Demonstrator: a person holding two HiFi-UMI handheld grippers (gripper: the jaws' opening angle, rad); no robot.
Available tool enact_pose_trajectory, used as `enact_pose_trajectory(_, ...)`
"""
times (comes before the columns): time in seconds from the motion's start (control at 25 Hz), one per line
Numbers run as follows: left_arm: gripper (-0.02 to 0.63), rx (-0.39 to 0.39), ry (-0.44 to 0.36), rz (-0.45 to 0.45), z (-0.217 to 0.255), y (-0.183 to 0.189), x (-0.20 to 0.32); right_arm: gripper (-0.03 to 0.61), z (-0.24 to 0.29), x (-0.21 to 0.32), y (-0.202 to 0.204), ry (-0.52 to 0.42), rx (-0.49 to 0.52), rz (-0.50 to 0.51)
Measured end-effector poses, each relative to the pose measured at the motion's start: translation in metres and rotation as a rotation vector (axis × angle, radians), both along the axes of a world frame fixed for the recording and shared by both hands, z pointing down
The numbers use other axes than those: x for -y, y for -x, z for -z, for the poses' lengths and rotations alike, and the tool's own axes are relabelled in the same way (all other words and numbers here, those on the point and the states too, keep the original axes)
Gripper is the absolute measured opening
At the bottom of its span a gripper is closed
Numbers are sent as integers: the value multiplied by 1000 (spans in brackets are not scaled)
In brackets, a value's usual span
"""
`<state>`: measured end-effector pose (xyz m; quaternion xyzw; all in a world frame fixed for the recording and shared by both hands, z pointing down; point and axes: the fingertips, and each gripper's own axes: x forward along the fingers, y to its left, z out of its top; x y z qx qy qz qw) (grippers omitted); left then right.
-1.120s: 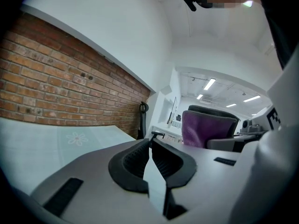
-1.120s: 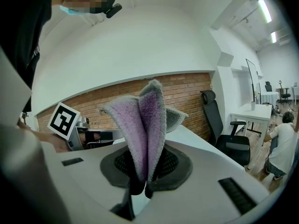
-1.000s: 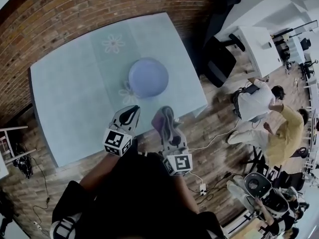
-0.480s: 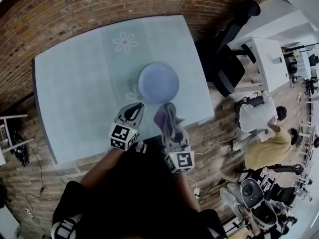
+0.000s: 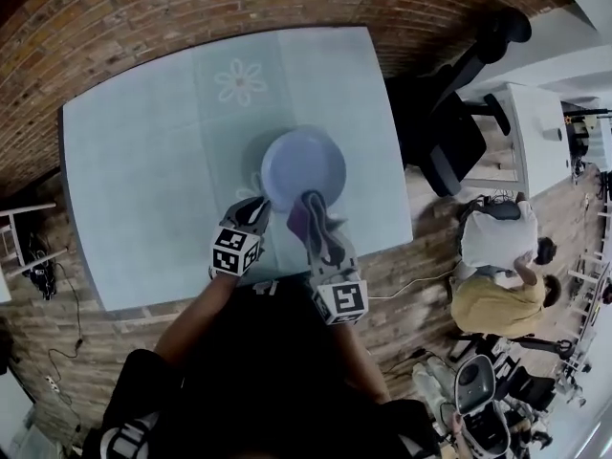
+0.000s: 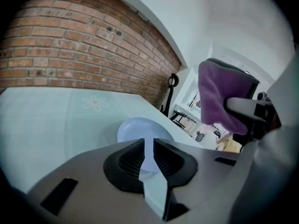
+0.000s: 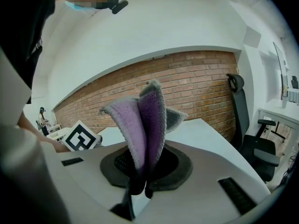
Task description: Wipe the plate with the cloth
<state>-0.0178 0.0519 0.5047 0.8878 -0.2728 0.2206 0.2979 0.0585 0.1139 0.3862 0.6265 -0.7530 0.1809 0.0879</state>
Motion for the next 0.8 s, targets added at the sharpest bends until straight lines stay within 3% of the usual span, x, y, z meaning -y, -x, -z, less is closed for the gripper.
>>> enact_pose_trajectory(0.24,53,52,108,90,-53,-11,22,60,-33,22,-18,36,23,24)
enact_pose_trajectory(0.32,106,69,135,114,-66,-12,28,61,-44,28,-23,55,25,35)
enact_pose_trajectory(0.44,127,93,177,145,-85,-14,33,61,-59,36,-33,78,29,47)
enact_pose_trajectory(0.8,140,140,256,166,-131,-17,46,60,-90,59,-39,122,51,81)
